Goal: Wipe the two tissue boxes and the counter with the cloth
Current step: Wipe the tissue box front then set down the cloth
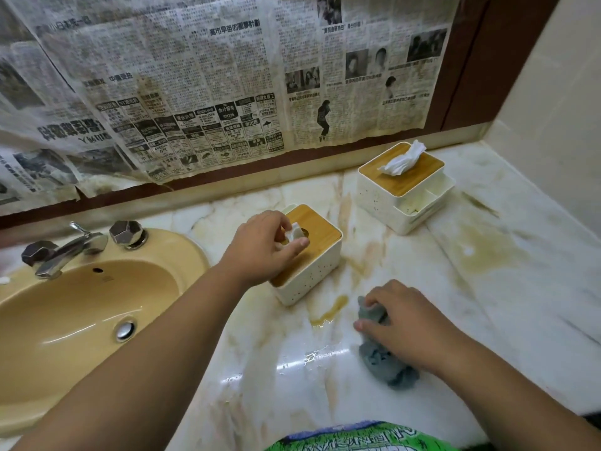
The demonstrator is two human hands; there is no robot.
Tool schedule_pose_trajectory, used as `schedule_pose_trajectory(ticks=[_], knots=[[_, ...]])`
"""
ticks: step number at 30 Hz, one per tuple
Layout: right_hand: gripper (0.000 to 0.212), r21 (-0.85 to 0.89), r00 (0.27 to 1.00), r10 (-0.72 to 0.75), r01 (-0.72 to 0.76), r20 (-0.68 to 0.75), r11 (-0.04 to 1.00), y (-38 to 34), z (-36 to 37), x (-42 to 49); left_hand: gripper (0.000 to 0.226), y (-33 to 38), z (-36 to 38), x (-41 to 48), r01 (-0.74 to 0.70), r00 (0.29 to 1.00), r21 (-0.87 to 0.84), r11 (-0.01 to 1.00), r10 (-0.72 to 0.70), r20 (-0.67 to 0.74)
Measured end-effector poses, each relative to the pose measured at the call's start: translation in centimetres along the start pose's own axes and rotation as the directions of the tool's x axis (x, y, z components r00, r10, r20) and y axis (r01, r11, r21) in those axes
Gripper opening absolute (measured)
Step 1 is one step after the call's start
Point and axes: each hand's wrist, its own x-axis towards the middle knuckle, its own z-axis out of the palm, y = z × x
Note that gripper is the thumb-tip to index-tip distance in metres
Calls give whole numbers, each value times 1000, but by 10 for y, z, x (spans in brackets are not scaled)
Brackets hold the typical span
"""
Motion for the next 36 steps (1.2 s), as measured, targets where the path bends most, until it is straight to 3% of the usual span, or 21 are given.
schedule_pose_trajectory(ticks=[3,7,13,16,18,20,23,26,29,36], knots=[[64,-201,1000,-13,16,16,979,1,21,-14,31,0,-1,12,11,998,2,1000,-11,61],[52,-271,999,6,-20,-51,962,6,40,-15,21,-2,1,23,-18,995,20,1000,16,101],[7,-134,987,24,-45,-157,990,7,42,-7,22,-7,5,41,-34,996,-3,999,34,85],[17,112,949,22,14,-314,994,-5,23,1,15,-11,7,46,-50,994,-4,999,50,100],[25,181,909,-21,105,-416,978,-22,4,9,13,-13,8,48,-60,993,-10,998,60,104],[28,167,854,-74,185,-516,968,-40,-10,21,14,-16,9,50,-90,992,2,996,89,91],[33,42,801,-116,173,-587,984,-56,-17,49,14,-21,9,55,-115,990,5,993,114,83],[35,-174,867,-166,94,-470,980,-67,-10,72,13,-25,11,56,-134,988,-21,991,135,76],[48,-412,944,-158,25,-291,911,-74,2,83,13,-26,13,56,-158,985,-46,986,160,57],[67,-510,967,-118,-14,-226,860,-90,9,78,12,-30,15,55,-188,982,-58,980,190,20]])
